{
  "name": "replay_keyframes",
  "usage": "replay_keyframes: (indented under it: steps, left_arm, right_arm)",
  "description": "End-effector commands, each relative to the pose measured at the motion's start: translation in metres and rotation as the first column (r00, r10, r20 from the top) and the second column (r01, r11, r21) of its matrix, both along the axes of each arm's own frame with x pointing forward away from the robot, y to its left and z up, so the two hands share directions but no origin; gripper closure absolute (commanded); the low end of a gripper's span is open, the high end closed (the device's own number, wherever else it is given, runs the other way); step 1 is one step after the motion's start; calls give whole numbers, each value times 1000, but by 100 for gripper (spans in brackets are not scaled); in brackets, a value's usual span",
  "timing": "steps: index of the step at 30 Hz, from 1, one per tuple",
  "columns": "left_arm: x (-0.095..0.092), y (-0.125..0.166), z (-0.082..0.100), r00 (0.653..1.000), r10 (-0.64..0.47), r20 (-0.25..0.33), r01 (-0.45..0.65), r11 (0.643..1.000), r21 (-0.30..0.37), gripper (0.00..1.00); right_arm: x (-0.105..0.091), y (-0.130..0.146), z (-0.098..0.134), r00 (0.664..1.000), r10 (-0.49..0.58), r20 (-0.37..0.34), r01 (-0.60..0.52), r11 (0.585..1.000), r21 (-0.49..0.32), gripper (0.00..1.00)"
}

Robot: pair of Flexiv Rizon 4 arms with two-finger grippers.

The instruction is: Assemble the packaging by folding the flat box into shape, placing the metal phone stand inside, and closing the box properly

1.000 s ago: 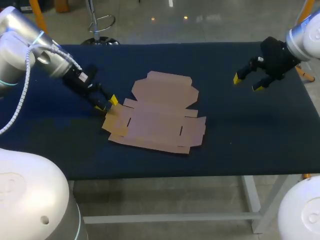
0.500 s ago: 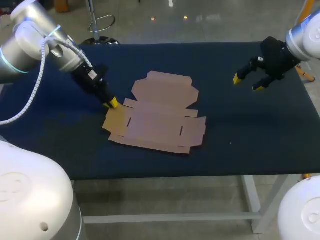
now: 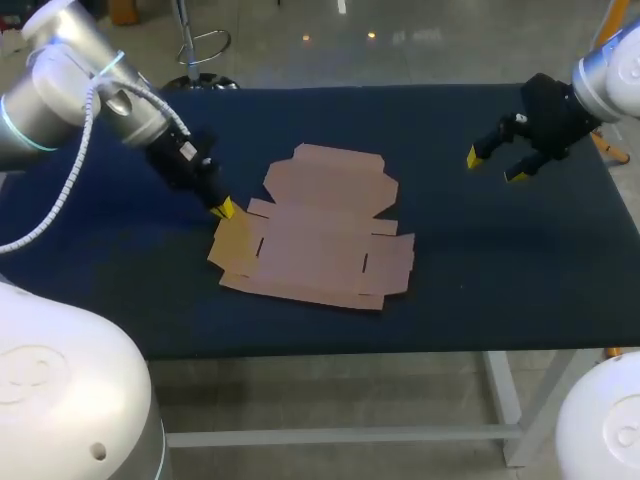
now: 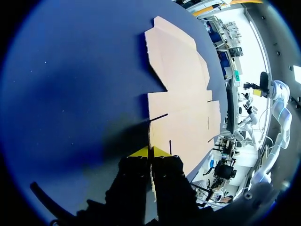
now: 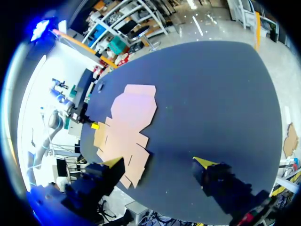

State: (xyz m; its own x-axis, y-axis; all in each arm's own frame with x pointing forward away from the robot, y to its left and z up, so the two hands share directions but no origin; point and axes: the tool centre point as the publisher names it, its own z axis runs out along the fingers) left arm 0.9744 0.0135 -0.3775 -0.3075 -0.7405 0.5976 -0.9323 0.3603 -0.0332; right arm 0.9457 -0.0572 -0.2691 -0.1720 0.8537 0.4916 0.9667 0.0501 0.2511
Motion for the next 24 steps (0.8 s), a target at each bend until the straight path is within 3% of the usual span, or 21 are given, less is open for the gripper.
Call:
replay_keyframes:
  steps: [1, 24]
  left_arm:
    - [-22, 1, 6, 989, 110, 101, -108, 994, -27, 100]
    - [-33, -1, 1, 984, 167, 63, -162, 984, -77, 100]
  right_arm:
    - [-1, -1, 2, 1000, 3, -4, -3, 1000, 1, 0]
    - [-1, -1, 2, 1000, 3, -4, -3, 1000, 1, 0]
